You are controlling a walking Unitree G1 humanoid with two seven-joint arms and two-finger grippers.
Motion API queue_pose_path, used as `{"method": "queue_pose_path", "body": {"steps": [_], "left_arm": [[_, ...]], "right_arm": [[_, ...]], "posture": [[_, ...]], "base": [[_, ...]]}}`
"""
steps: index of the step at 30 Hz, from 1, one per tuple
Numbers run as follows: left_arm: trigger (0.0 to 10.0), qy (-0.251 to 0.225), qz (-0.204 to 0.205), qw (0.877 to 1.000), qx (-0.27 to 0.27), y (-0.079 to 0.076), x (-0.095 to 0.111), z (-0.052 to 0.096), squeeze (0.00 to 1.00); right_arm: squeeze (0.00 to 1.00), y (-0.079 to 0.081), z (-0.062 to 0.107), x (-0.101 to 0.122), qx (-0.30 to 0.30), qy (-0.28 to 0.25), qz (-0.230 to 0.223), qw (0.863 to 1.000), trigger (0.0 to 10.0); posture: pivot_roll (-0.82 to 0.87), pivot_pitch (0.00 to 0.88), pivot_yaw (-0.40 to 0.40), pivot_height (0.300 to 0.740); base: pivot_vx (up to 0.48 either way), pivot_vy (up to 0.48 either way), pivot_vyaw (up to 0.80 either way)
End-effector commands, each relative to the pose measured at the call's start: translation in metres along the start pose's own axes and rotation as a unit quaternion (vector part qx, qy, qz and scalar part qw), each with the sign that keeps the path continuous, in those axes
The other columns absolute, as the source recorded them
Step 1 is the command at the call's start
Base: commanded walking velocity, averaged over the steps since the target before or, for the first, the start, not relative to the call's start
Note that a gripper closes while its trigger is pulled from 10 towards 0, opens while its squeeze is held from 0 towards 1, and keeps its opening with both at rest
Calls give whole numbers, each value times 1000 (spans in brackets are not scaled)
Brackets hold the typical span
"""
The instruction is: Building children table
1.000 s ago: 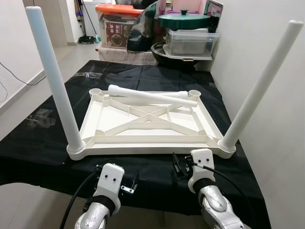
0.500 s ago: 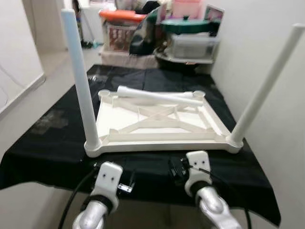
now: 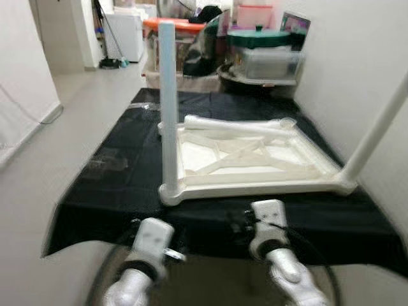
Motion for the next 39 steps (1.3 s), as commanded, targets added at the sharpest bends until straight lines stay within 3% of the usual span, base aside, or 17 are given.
{"method": "queue_pose_path", "body": {"steps": [1, 15, 29, 39], "left_arm": [[10000, 6, -6, 1000, 9, 5, -4, 1, 0], [10000, 1, -14, 1000, -3, 6, -2, 2, 0], [10000, -2, -10, 1000, -4, 5, -1, 4, 0], [10000, 6, -3, 1000, -11, 5, -2, 4, 0]], "right_arm": [[0, 5, -1, 4, 11, -4, 0, 1000, 10000], [0, 11, -1, 4, 19, -2, -9, 1000, 10000], [0, 14, 0, 7, 36, -6, -26, 999, 10000], [0, 14, 1, 14, 34, -23, -25, 999, 10000]], "posture": [[36, 0, -63, 740], [69, 0, -46, 740], [80, 0, -55, 740], [84, 0, -54, 740]], "base": [[0, 480, 0], [76, 435, 0], [385, 0, 0], [49, 0, 0]]}}
Point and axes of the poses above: a point about 5 cm out from each wrist's last joint towards the gripper, its own z axis pointing back from the gripper into the wrist, its own x axis along the axis of the wrist's last joint, y = z × x, the point moved 3 cm from there along -z, pointing out of the wrist towards the gripper, and after that the axes turned 1 degree about -z, right-handed, at the moved point
